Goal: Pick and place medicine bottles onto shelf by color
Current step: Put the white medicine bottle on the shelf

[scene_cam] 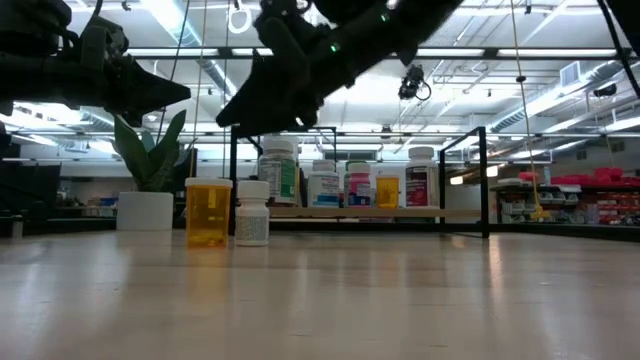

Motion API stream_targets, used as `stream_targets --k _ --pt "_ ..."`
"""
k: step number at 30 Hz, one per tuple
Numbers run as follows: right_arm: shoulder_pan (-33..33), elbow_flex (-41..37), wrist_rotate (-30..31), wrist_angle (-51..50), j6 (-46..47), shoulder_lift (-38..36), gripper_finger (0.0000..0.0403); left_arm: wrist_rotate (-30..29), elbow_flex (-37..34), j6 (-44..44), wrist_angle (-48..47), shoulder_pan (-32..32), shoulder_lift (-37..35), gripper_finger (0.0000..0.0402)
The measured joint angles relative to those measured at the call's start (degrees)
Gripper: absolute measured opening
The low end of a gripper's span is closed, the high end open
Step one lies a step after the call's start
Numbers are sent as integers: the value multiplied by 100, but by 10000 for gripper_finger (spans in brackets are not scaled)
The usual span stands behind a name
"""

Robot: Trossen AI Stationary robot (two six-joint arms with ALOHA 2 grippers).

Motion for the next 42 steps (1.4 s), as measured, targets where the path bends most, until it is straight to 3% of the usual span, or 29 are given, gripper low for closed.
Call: stream_targets --k 8,15,19,25,42 --pt "-116 1365 -87 -1359 -415 236 267 0 0 0 -3 -2 0 40" --pt "-368 1586 -590 -2447 -589 227 282 -4 0 0 -17 0 0 33" --pt "-417 1400 -1061 -2500 -675 235 309 -2 0 0 -21 -1 0 30" --pt "-415 1037 -944 -2413 -839 240 345 -2 0 0 -22 0 0 37" --pt "-326 714 -894 -1525 -817 878 330 3 -2 0 -27 -2 0 30"
